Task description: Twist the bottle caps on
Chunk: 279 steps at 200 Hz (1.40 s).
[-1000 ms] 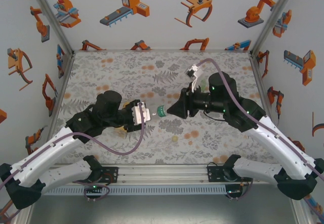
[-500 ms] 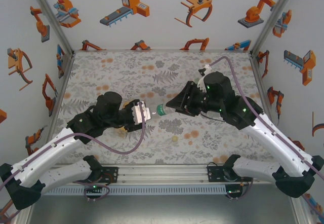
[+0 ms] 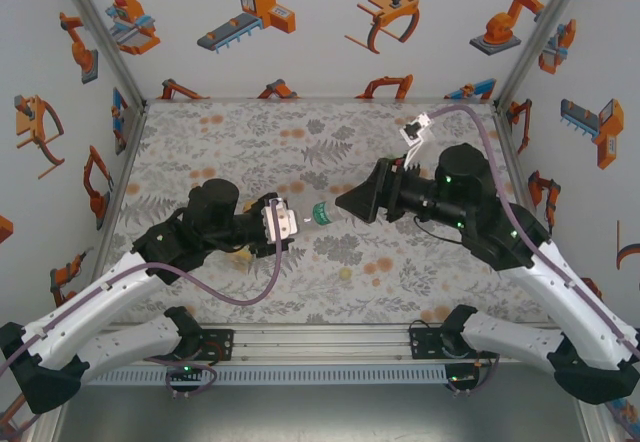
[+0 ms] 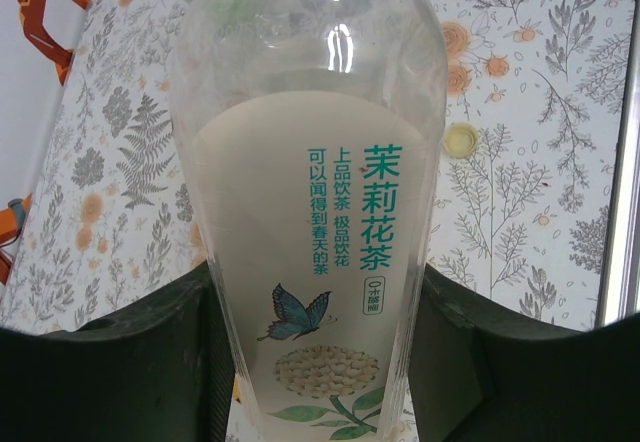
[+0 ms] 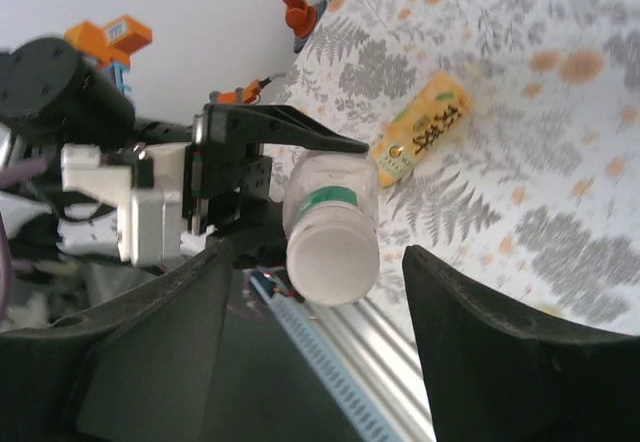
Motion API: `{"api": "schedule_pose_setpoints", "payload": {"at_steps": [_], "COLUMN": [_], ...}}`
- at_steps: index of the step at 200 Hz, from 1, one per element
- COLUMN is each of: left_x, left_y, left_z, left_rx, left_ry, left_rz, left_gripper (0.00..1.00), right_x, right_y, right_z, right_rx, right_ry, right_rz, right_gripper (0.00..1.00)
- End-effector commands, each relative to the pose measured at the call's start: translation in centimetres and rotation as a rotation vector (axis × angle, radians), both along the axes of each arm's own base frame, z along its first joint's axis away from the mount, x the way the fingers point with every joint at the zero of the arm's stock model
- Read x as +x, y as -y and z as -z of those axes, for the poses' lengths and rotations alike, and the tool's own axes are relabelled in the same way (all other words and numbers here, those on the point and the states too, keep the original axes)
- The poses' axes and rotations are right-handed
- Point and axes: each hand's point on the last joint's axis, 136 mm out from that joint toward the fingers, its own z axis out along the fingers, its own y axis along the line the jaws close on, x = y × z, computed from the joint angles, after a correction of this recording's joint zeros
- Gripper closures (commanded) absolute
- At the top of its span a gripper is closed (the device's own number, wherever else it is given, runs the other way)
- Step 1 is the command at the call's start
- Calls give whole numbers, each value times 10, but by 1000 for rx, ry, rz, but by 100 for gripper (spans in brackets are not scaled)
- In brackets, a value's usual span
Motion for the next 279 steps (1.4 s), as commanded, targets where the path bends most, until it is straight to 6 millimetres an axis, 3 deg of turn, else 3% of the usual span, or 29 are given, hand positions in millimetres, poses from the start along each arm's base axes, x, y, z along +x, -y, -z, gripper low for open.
{"api": "schedule_pose_setpoints", "payload": {"at_steps": [1, 36, 80, 256, 279], "left_x": [-7, -14, -23, -23, -23], "left_y": [4, 5, 3, -2, -1], "left_z": [-23, -24, -24, -27, -27], "left_rx": [-68, -69, -62, -67, -68], "left_ry": [23, 15, 0, -2, -2], "left_rz": [35, 75, 106, 90, 88], "left_gripper": [100, 100, 100, 100, 100], "right_x": [-23, -62, -74, -60, -60], "right_y": [-10, -17, -22, -39, -40], "right_z": [-30, -26, -16, 6, 5], "right_rx": [-29, -183, -304, -302, -294], "right_ry": [335, 657, 778, 761, 748], "right_rz": [-187, -485, -674, -686, -686], "right_gripper": [34, 33, 35, 52, 63]}}
